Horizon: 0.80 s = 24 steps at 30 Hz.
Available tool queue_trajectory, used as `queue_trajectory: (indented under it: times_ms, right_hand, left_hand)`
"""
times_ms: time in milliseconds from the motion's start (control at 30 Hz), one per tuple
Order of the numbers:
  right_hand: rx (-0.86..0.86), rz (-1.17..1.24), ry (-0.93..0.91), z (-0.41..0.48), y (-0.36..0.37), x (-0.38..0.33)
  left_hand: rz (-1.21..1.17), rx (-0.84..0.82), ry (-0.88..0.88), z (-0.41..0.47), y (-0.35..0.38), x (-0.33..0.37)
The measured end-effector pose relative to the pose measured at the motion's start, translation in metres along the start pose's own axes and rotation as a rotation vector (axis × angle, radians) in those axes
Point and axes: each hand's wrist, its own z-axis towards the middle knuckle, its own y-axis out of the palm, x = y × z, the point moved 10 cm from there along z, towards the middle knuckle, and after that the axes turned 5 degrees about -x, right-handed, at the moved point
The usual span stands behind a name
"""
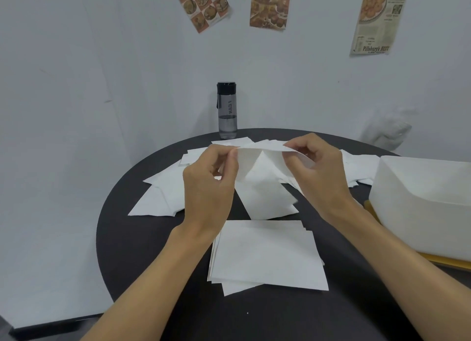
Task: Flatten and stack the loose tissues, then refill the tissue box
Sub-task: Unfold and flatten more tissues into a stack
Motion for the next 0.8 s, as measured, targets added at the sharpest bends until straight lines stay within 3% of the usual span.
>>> queue_trajectory:
  times_ms: [100,433,567,667,800]
  right_hand:
    - [-0.009,0.046,-0.057,-0.002,0.003,-0.012]
    - [-0.300,0.049,-0.121,-0.012,0.037,-0.023]
    - [-0.336,0.015,-0.113,-0.013,0.043,-0.022]
    - [-0.268,-0.028,-0.035,-0.006,0.031,-0.011]
    - [-0.282,0.049,0.224,0.000,0.015,0.019]
  left_hand:
    - [-0.122,-0.035,-0.088,0.002,0.008,-0.001]
    - [-0.528,-0.167,-0.394,-0.003,0.029,-0.022]
    - [-0.488,-0.149,-0.430,-0.004,0.026,-0.028]
    - [-0.471,-0.103,-0.459,-0.004,0.020,-0.036]
    - [-0.559,-0.081,-0.489,-0.003,0.016,-0.039]
